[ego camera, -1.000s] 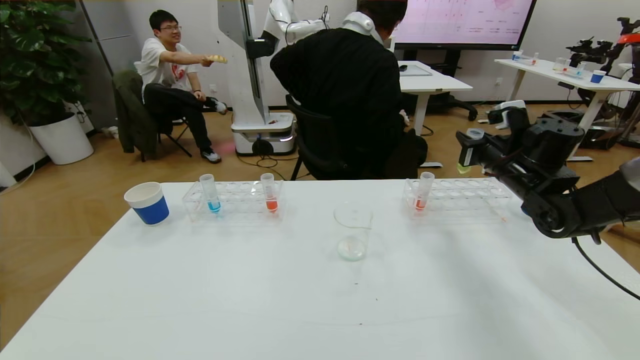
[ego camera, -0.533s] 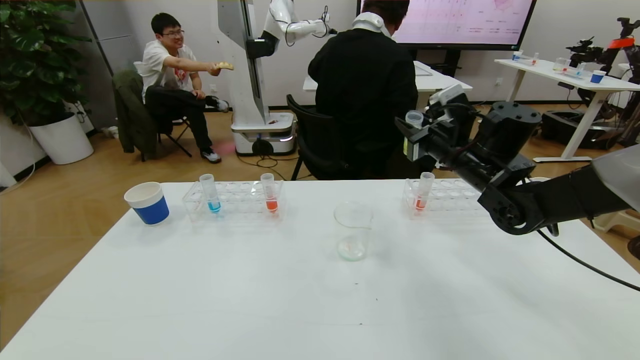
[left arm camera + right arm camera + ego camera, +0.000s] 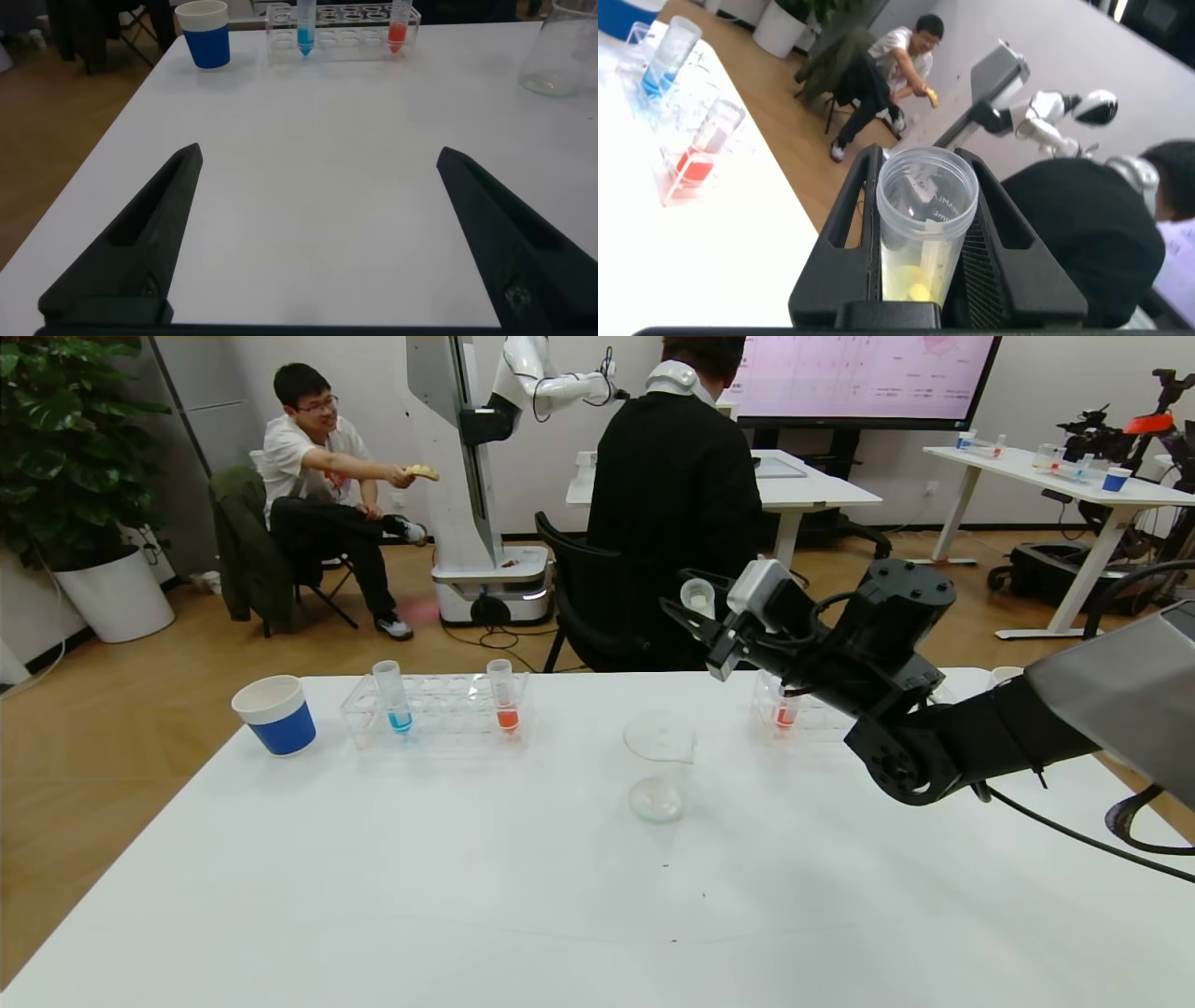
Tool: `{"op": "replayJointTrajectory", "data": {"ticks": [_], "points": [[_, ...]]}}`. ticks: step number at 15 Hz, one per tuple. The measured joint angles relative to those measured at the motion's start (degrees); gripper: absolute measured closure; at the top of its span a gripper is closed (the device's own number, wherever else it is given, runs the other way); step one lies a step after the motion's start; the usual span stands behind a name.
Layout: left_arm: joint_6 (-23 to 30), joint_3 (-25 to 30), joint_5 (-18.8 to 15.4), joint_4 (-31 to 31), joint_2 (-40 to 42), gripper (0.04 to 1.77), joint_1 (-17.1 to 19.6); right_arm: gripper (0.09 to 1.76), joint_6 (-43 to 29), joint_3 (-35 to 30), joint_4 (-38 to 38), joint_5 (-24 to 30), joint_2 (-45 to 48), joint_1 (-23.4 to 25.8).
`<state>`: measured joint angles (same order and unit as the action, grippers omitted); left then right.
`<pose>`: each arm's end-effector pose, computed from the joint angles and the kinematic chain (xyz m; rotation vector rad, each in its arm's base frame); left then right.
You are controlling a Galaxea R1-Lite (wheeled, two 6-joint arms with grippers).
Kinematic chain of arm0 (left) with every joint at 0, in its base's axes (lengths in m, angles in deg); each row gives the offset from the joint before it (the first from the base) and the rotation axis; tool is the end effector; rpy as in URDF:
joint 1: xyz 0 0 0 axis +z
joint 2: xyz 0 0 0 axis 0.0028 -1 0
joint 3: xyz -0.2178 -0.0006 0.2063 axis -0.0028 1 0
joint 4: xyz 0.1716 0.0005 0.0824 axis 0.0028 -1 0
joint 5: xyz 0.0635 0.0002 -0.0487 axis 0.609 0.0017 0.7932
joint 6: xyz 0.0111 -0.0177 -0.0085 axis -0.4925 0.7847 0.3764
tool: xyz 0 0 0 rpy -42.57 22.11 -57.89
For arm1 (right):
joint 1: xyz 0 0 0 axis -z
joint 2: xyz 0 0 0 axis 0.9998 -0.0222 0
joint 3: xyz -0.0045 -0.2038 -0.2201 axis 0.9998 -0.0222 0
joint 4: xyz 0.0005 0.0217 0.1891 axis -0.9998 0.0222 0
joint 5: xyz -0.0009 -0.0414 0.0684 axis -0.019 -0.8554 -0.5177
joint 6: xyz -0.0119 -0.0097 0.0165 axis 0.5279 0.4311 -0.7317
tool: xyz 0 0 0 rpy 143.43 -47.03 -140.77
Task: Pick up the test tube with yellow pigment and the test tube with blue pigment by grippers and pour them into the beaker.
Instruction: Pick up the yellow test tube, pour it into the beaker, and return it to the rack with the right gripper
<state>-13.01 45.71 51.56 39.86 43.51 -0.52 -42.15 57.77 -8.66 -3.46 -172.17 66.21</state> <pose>-0.0228 0.0001 0.0757 0.0271 -0.0027 -0.0108 0.3946 0.1749 0.1745 -0.5798 -0.5355 0.7596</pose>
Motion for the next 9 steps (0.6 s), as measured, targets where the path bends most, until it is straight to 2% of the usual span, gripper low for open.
{"op": "replayJointTrajectory", "data": {"ticks": [4, 6, 9], "points": [[0.0, 0.0, 0.0, 0.0, 0.0, 0.06, 0.0, 1.34, 6.7, -3.9, -3.3, 5.1, -0.8, -0.1], [0.0, 0.0, 0.0, 0.0, 0.0, 0.06, 0.0, 1.34, 11.1, -4.7, -4.2, 5.5, -1.0, 0.2], [0.0, 0.0, 0.0, 0.0, 0.0, 0.06, 0.0, 1.34, 13.3, -4.9, -8.5, 5.5, -1.8, -0.2]]}}
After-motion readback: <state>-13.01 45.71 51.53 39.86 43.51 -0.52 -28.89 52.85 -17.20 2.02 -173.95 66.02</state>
